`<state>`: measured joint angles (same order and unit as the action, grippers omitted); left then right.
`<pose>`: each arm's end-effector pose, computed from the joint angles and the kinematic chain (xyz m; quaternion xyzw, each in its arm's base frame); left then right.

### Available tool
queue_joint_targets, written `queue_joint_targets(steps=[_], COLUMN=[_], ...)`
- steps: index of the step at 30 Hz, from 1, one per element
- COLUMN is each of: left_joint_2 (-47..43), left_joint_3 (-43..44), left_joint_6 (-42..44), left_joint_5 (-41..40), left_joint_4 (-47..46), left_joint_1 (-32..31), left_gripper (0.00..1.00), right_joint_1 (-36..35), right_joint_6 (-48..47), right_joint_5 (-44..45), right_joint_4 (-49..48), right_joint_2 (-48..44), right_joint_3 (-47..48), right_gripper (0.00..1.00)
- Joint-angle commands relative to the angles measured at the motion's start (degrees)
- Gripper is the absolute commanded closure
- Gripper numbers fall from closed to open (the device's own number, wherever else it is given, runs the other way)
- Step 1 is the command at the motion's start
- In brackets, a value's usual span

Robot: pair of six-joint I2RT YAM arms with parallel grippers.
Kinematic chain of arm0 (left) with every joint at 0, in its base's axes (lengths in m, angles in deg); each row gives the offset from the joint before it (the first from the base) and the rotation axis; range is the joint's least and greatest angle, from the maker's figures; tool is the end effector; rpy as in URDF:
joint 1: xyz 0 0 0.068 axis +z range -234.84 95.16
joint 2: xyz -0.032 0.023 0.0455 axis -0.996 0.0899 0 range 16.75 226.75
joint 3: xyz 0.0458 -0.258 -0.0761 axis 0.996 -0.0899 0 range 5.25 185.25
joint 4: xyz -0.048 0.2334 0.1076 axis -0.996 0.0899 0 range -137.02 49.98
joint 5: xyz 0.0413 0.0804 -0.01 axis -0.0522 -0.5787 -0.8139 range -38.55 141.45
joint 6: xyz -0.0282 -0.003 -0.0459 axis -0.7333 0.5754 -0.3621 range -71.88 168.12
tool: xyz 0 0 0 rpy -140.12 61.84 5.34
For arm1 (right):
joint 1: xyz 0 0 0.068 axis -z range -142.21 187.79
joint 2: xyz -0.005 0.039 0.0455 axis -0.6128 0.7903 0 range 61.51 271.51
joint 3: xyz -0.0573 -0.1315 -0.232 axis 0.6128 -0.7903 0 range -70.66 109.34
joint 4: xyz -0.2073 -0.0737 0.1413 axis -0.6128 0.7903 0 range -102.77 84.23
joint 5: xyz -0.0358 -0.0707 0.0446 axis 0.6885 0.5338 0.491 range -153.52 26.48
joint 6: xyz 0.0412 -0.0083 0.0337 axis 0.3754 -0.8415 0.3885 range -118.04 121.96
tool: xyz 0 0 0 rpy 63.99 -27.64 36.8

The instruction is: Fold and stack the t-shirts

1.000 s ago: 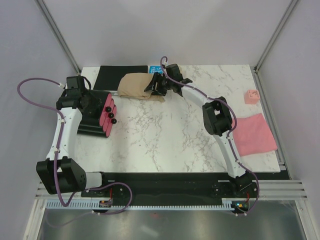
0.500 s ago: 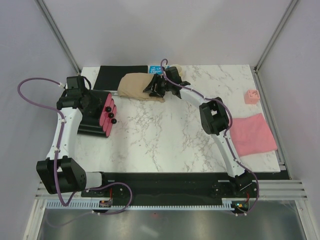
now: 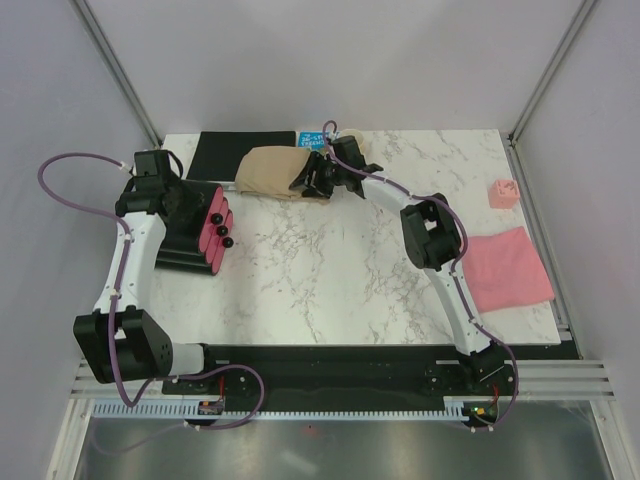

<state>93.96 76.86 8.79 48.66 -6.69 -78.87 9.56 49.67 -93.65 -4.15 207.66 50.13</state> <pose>0.2857 0.0316 0.3280 -0.3653 0.8517 -0.0860 0.3657 0.4965 0.2868 0.1513 0.0238 0.8609 0.4599 0.2163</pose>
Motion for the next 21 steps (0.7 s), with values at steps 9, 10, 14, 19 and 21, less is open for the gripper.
queue_joint_targets(steps=[9,10,14,19,21], left_joint_2=[3.3,3.2,2.3,0.2,0.6], left_joint_3=[-3.1,-3.1,-3.1,-3.2,-3.1], left_joint_6=[2.3,2.2,1.7,1.0,0.6], left_joint_5=[-0.3,-0.4,-0.6,-1.9,-1.6], left_joint_4=[9.1,9.1,9.1,8.4,8.4], left_joint_1=[-0.3,-0.2,-0.2,-0.2,-0.3], left_gripper=[0.71,0.71,0.71,0.66,0.64], right_joint_1=[-1.2,-1.3,-1.3,-1.3,-1.3], right_joint_6=[3.7,3.5,2.0,-1.1,-2.1], right_joint_5=[-3.1,-3.2,-5.2,-5.8,-6.8], right_joint_4=[-4.8,-4.9,-4.9,-4.4,-3.2], right_joint_2=[1.0,0.4,-5.8,-17.9,-23.5], right_joint_3=[3.4,2.0,-2.0,-10.8,-12.8], right_gripper=[1.0,1.0,1.0,1.0,1.0])
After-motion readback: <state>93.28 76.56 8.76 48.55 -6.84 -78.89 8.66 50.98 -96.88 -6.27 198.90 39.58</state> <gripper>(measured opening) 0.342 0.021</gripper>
